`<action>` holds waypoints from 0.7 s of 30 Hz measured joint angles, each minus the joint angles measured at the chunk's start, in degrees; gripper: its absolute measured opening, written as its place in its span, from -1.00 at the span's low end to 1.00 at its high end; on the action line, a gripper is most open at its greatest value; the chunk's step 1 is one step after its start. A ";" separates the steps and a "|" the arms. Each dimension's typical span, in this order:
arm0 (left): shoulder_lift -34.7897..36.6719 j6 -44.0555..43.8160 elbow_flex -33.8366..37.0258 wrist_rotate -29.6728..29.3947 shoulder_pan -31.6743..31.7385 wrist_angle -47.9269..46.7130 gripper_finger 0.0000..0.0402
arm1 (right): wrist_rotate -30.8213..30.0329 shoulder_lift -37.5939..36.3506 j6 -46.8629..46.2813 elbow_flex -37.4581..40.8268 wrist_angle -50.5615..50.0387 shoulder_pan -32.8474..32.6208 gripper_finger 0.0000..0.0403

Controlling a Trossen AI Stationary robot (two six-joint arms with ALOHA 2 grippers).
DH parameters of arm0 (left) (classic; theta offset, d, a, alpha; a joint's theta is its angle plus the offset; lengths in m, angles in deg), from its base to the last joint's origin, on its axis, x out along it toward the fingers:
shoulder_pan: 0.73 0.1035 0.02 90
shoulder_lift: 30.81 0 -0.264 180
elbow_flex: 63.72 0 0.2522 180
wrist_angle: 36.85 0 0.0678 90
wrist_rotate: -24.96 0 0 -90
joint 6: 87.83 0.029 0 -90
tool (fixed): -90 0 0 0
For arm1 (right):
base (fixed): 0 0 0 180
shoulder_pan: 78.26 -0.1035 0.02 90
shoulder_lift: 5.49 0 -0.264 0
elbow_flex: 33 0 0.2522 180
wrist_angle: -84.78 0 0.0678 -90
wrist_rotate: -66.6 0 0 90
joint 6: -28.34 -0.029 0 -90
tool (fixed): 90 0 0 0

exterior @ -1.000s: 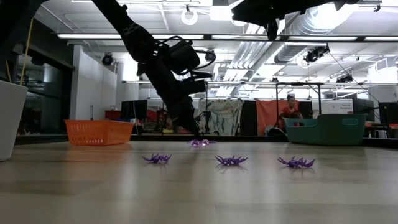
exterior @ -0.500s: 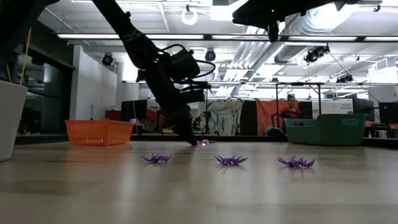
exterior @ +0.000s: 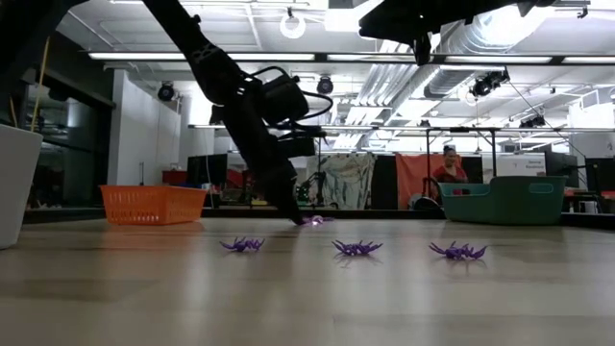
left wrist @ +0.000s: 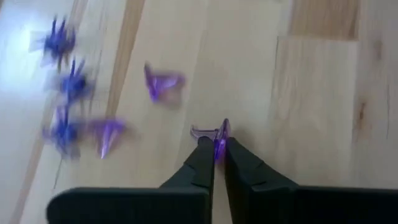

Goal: Sort Halloween decoration
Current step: Put the violet hat toy into the gray bin

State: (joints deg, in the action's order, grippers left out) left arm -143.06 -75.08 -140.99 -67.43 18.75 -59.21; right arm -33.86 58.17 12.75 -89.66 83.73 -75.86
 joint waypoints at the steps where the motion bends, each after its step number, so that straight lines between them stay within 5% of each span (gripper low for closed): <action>1: 0.45 -0.47 0.09 -0.17 0.01 -0.64 -0.97 | 0.01 0.00 0.00 0.00 0.00 0.00 -0.68; 10: 9.87 -0.49 0.18 8.25 0.78 -7.92 -1.00 | -1.10 0.02 0.37 0.02 0.23 0.00 -0.68; 21: 33.90 -8.09 0.20 17.23 -3.38 -7.82 -1.00 | -5.05 0.02 0.61 0.04 0.47 0.00 -0.68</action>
State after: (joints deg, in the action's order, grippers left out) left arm -109.15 -83.17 -140.79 -50.19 15.36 -67.03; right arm -38.91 58.20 13.36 -89.61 84.19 -75.86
